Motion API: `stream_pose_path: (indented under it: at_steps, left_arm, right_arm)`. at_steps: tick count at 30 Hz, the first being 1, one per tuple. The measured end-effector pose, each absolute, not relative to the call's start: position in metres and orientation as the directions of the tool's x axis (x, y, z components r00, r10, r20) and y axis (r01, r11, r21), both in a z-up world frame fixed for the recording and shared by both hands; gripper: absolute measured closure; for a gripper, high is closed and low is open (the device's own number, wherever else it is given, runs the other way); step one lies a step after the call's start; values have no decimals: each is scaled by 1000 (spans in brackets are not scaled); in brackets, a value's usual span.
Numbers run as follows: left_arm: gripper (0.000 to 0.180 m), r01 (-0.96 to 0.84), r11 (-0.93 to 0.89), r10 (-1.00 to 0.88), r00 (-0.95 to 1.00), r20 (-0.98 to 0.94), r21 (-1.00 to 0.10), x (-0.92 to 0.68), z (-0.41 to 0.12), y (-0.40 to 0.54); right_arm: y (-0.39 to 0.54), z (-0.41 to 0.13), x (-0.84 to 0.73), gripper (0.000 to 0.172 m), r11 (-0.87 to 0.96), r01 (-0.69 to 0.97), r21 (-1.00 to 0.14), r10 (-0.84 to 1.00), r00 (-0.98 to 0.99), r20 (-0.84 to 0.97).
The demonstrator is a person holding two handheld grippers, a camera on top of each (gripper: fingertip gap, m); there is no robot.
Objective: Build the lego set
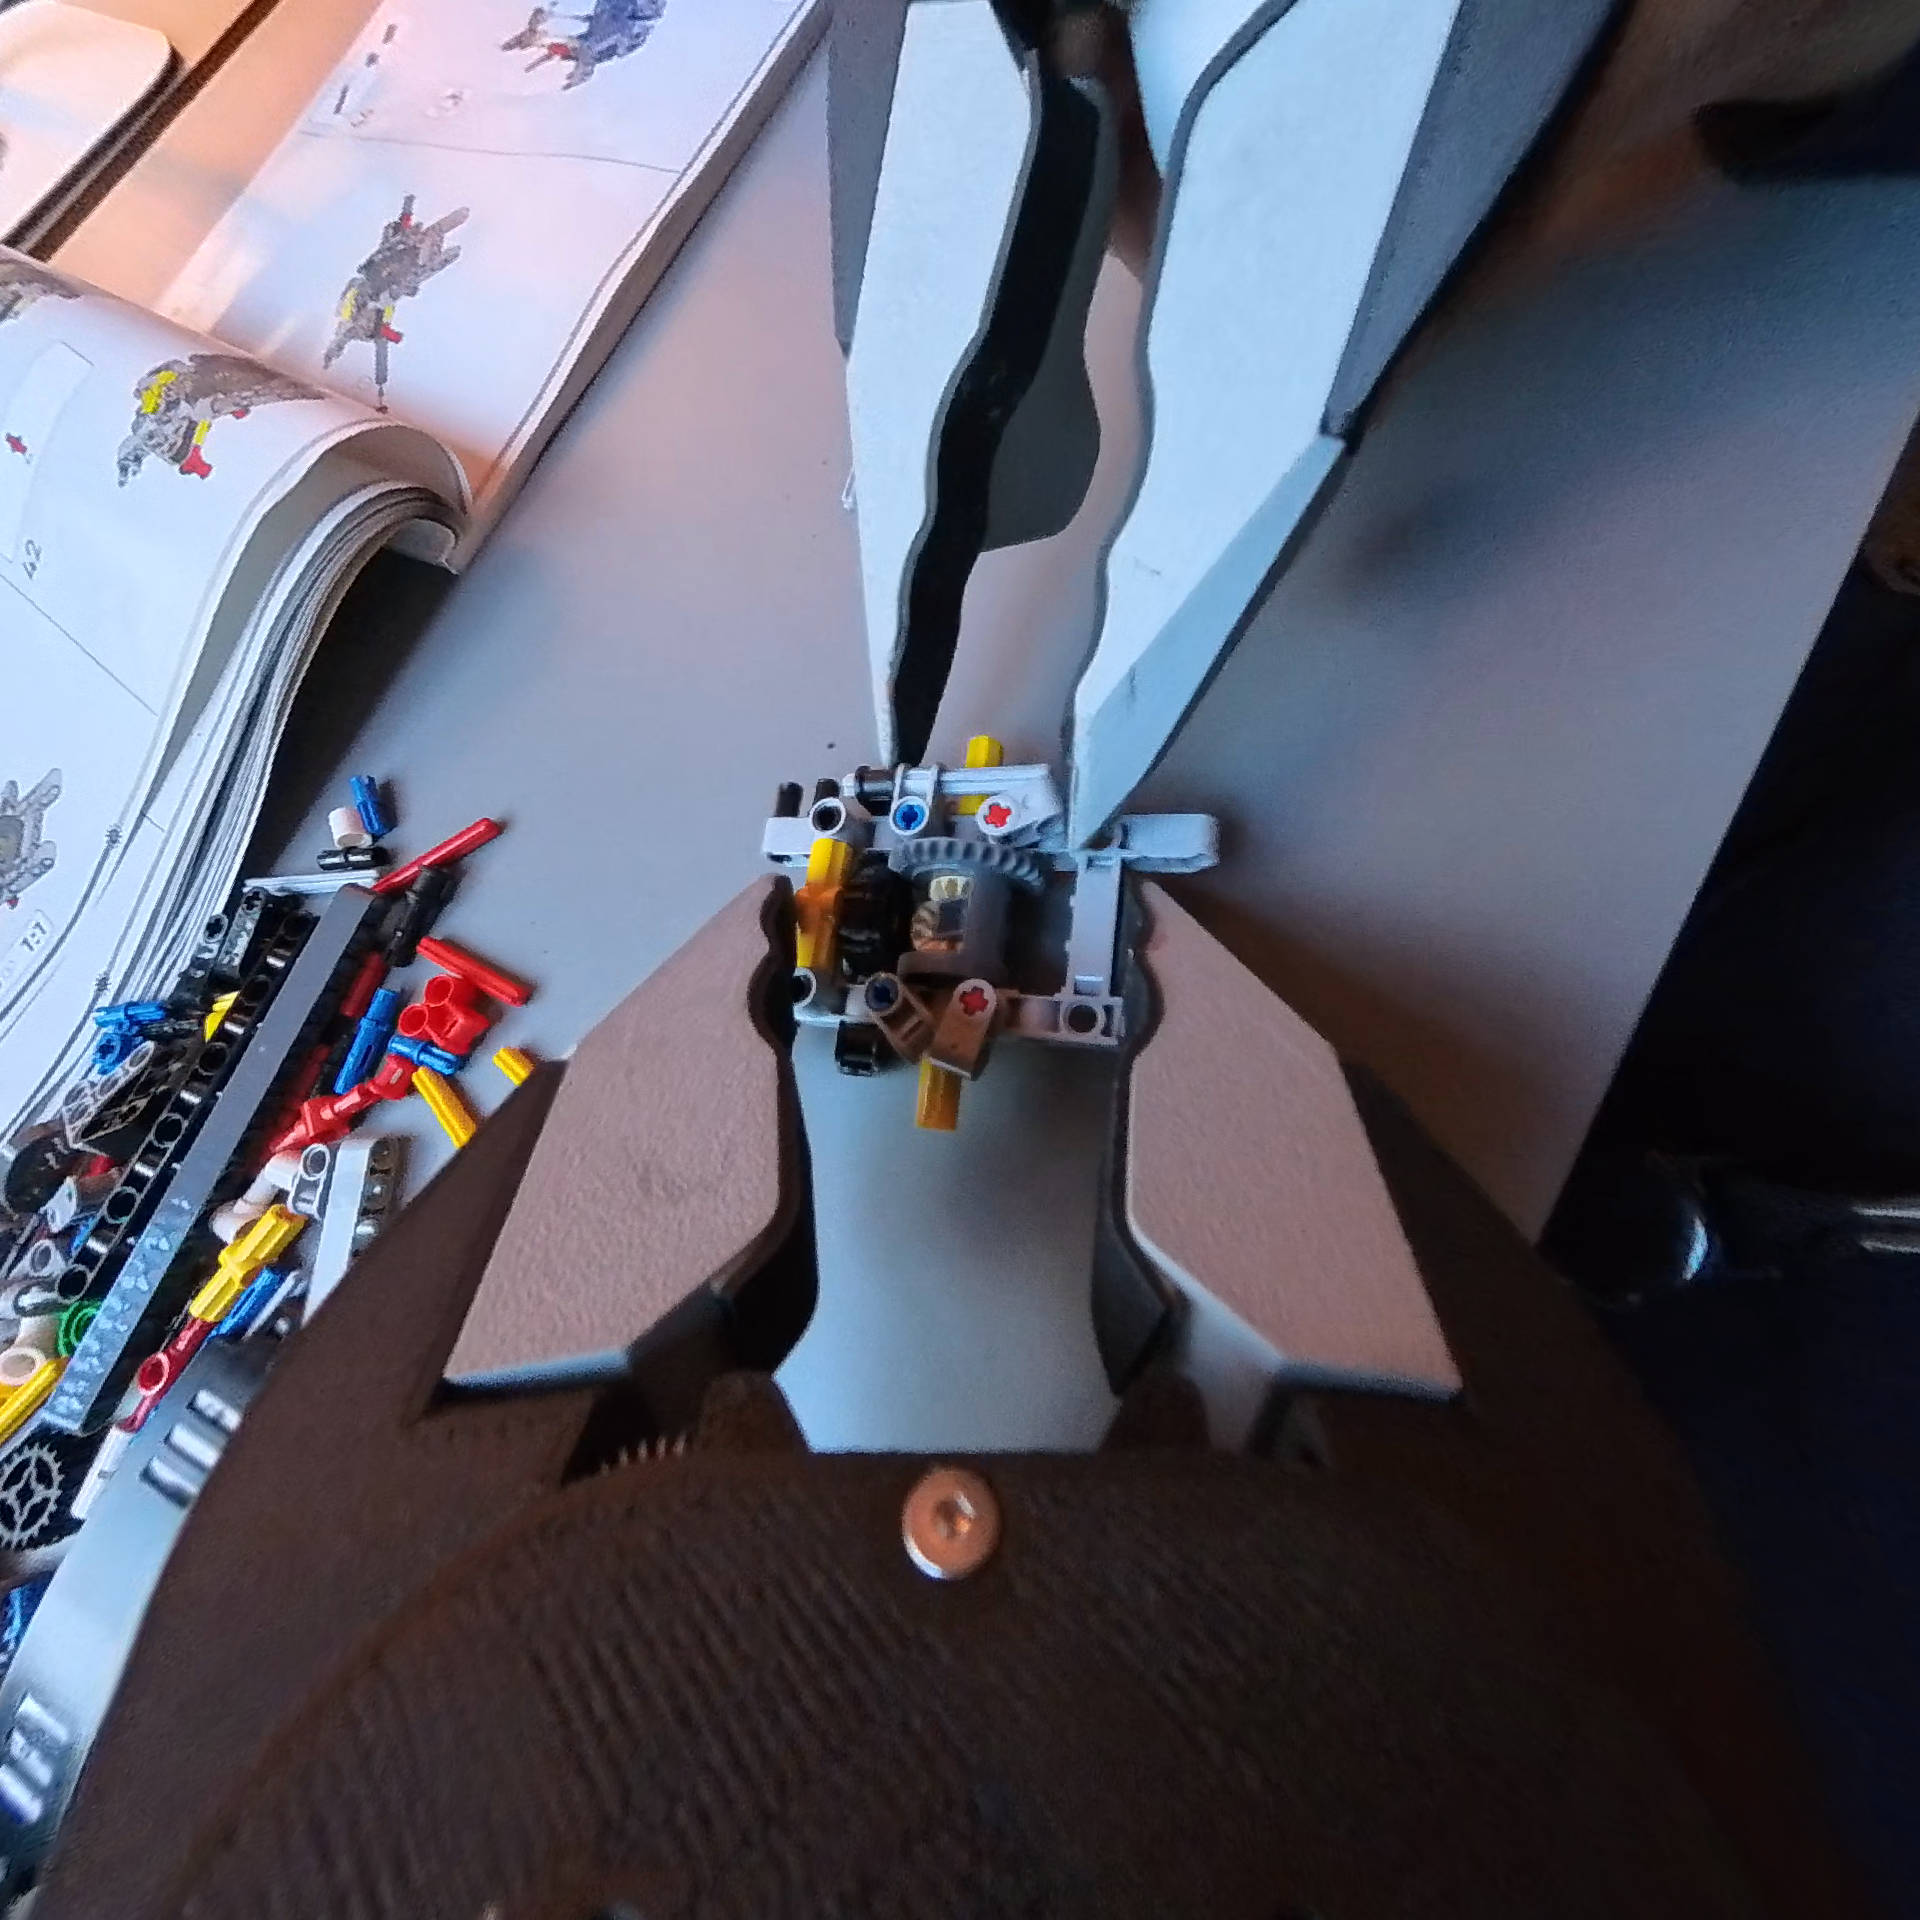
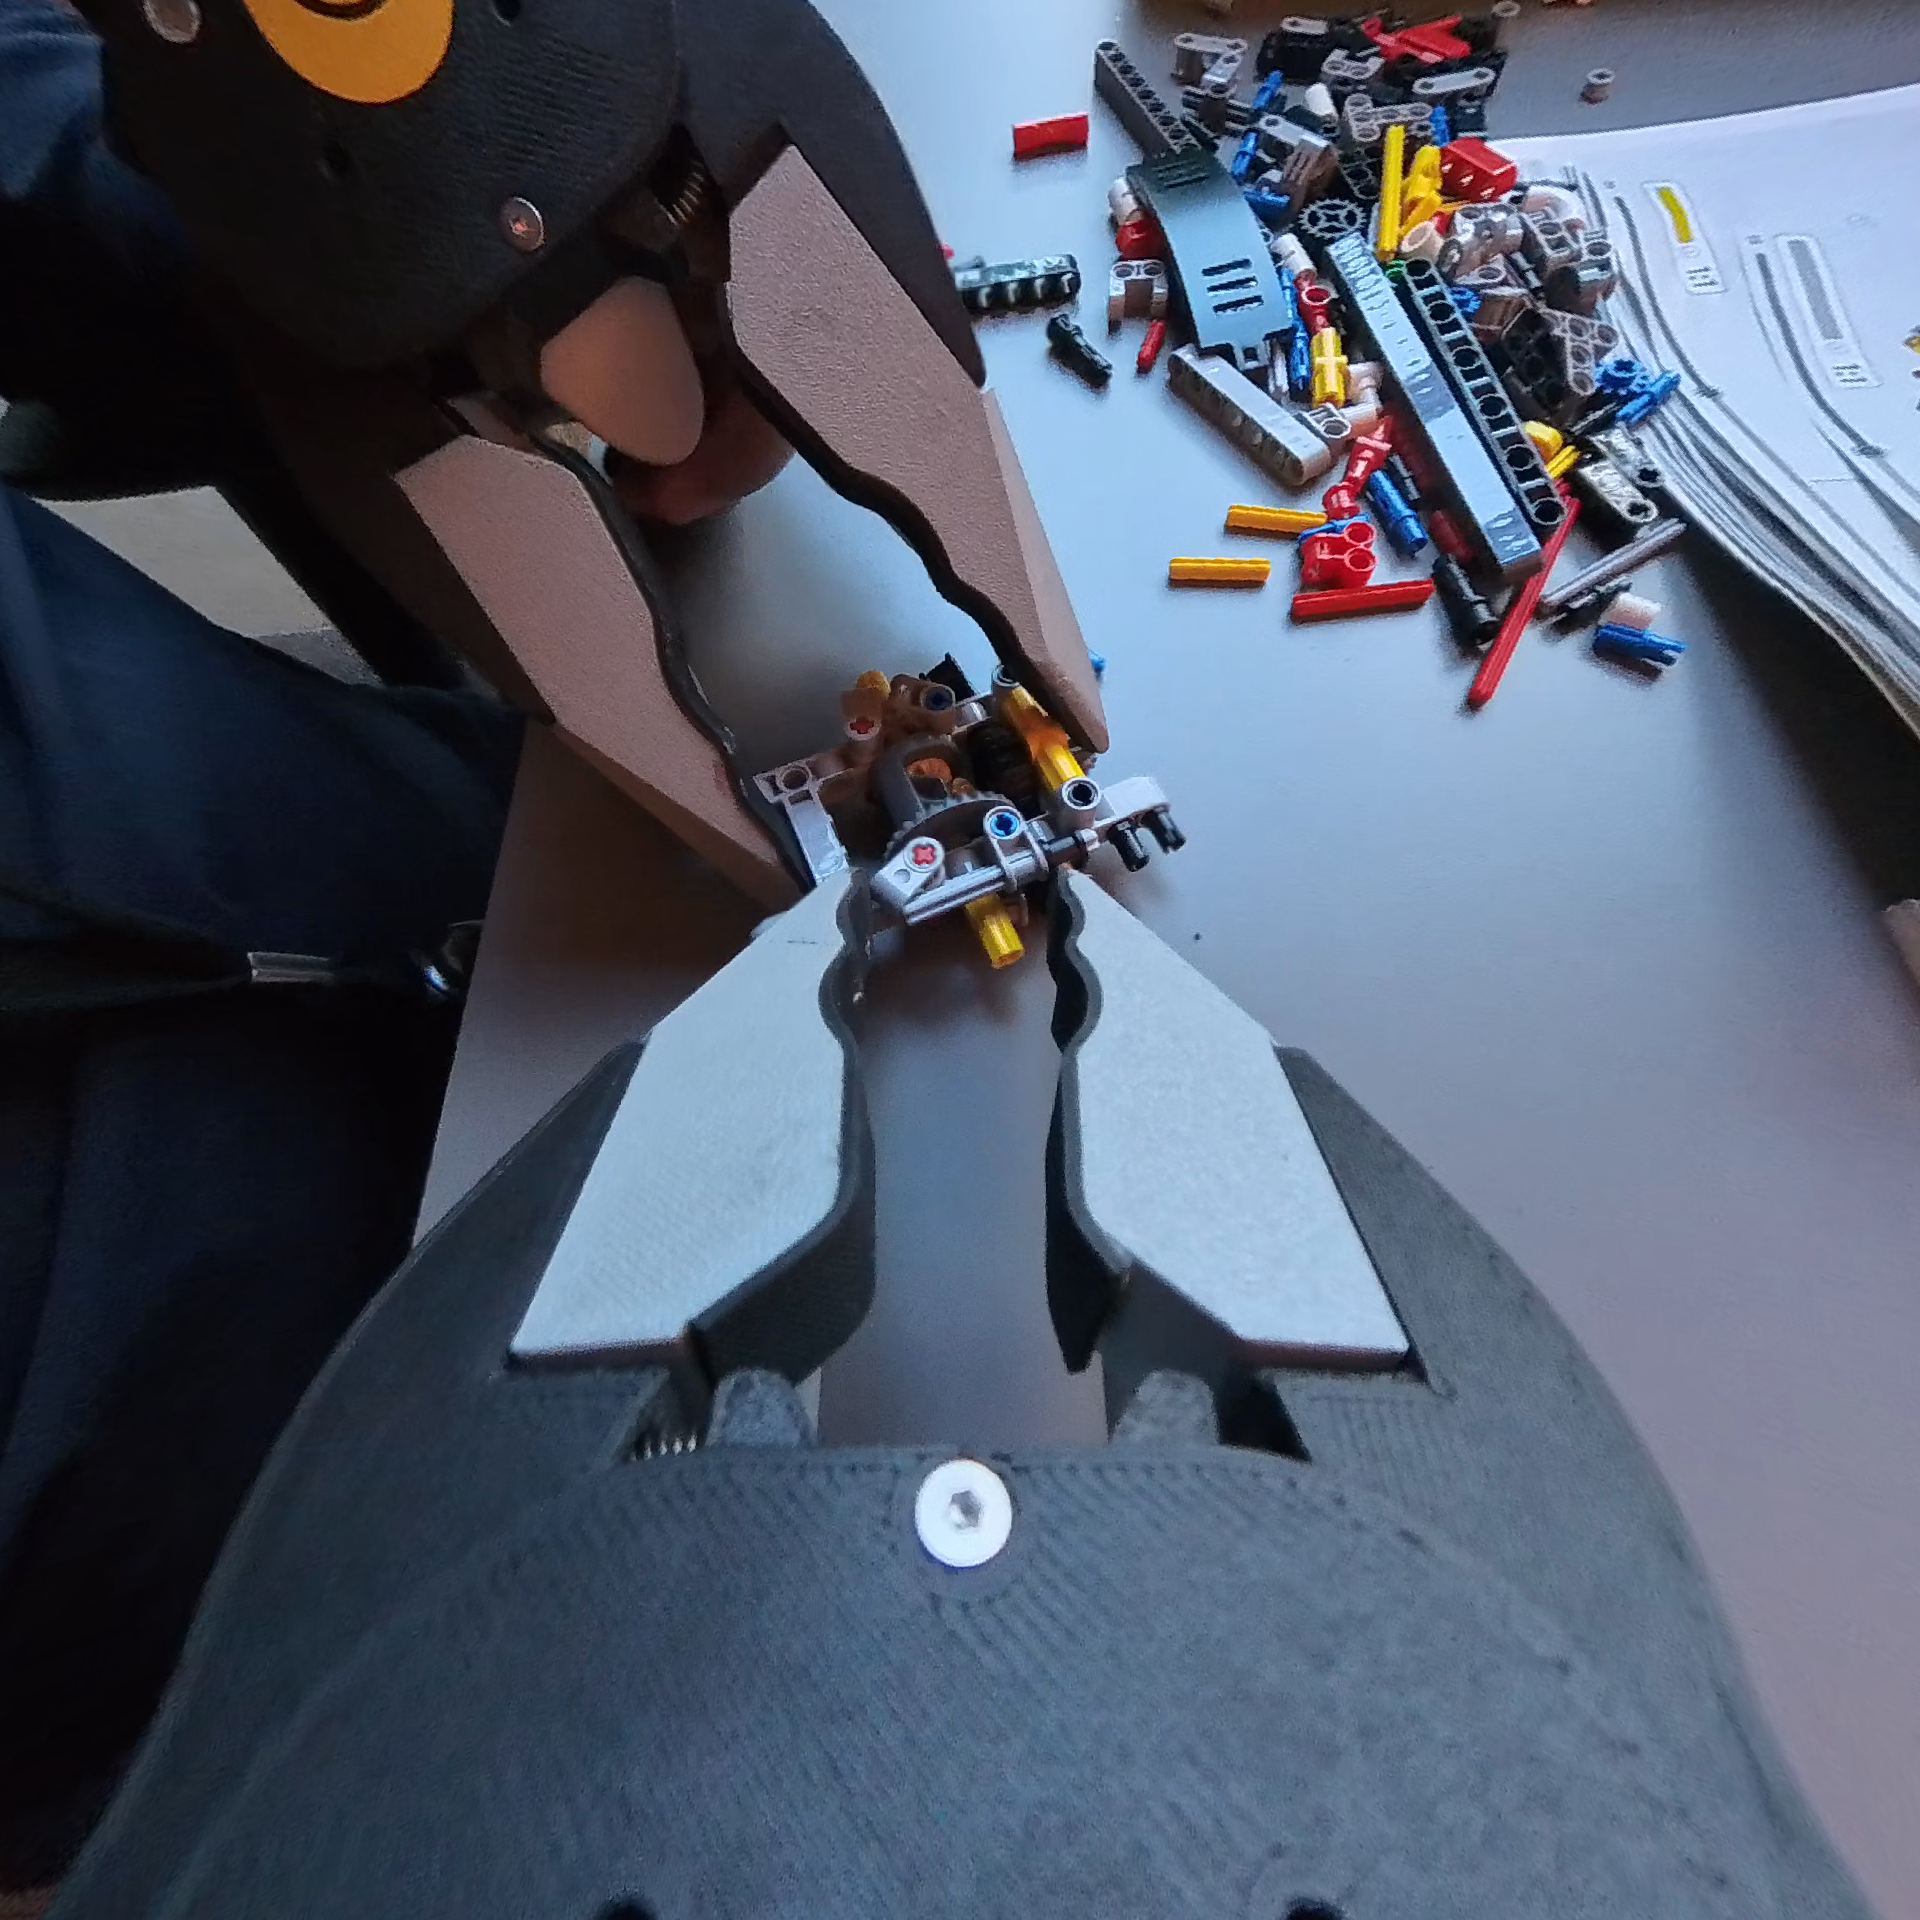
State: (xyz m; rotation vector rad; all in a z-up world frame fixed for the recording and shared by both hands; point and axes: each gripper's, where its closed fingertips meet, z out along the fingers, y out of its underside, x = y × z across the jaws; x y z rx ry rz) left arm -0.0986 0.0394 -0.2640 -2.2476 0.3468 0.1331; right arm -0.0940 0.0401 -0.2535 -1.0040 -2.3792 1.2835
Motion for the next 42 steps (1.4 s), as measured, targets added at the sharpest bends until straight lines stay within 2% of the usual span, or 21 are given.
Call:
stream_pose_path:
  at_steps: [10,18,23,32,37,42]
  left_arm:
    - [118,-315,-592,-288,942,-170,-742,-90,-264,36]
    - [118,-314,-589,-286,943,-172,-744,-91,-263,36]
    - [118,-352,-583,-303,930,-207,-732,-94,-265,33]
    - [118,-445,-543,-381,886,-263,-712,-102,-262,20]
    - [126,-497,-498,-417,856,-306,-711,-98,-244,6]
    - [133,-410,-576,-344,906,-245,-707,-81,-242,-7]
  right_arm:
    - [35,-254,-87,141,424,397,-814,613,-787,-64]
    - [35,-253,-89,140,421,400,-814,608,-790,-73]
    - [40,-250,-86,135,424,374,-825,598,-800,-55]
    - [52,-245,-87,140,404,356,-843,597,-801,-52]
    - [54,-244,-88,140,399,346,-849,603,-797,-42]
    - [52,-247,-86,137,447,316,-837,595,-803,15]
